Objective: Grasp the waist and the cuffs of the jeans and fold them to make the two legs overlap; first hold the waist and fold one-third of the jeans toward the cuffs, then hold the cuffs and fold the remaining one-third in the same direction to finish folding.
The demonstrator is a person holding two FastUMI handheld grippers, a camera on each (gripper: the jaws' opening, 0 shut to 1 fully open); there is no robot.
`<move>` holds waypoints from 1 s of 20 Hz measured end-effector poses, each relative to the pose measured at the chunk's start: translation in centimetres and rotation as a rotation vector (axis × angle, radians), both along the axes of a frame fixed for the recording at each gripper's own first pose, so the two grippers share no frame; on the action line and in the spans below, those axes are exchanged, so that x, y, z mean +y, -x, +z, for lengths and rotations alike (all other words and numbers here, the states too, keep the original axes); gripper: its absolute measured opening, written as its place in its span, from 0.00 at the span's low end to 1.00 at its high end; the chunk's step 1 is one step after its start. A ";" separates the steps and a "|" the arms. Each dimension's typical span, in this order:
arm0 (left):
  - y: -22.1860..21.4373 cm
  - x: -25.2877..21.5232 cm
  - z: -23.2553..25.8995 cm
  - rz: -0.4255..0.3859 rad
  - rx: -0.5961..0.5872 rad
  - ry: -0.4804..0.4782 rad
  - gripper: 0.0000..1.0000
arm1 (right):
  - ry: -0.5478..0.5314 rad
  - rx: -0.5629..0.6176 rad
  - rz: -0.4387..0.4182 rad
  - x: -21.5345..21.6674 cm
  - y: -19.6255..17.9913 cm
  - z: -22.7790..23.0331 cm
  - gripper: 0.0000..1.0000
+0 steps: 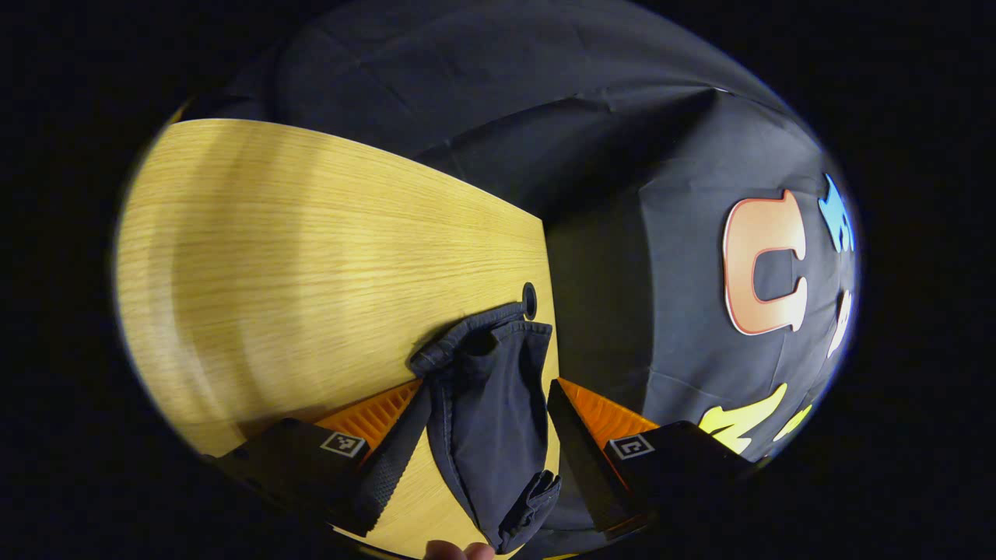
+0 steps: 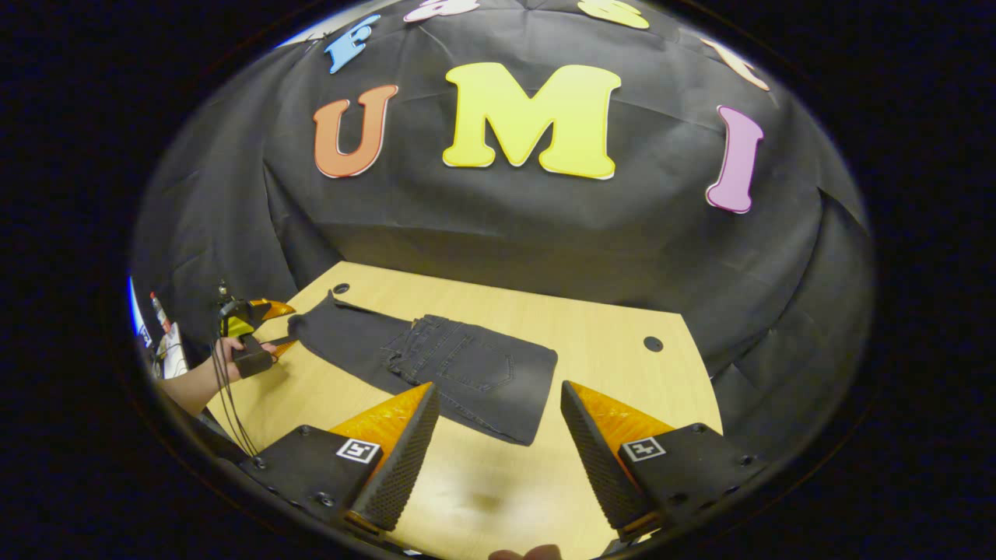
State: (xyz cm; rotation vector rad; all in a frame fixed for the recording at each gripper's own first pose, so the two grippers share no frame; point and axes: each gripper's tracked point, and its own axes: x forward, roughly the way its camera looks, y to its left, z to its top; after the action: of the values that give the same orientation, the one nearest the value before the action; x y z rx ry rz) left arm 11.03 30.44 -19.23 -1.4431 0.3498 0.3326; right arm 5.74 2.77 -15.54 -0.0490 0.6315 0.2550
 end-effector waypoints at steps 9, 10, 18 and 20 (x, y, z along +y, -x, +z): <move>-1.8 0.3 -2.9 0.018 0.041 -0.033 0.20 | -0.005 0.019 -0.044 -2.0 2.0 -0.2 0.94; -1.7 0.5 -2.8 0.021 0.055 -0.044 0.17 | -0.005 0.006 -0.061 -2.5 1.9 -0.1 0.94; -4.3 -5.9 11.8 -0.133 -0.187 -0.280 0.07 | -0.062 -0.058 -0.154 -6.3 4.9 2.0 0.94; -5.4 -10.0 15.9 -0.192 -0.242 -0.354 0.07 | -0.079 -0.067 -0.179 -7.5 5.8 2.2 0.94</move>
State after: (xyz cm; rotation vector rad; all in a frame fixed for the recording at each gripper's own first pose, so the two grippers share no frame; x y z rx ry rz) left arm 16.41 20.46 -3.34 -1.0770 0.2166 0.0569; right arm -0.11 -4.77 -13.38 0.0744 0.5546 0.1045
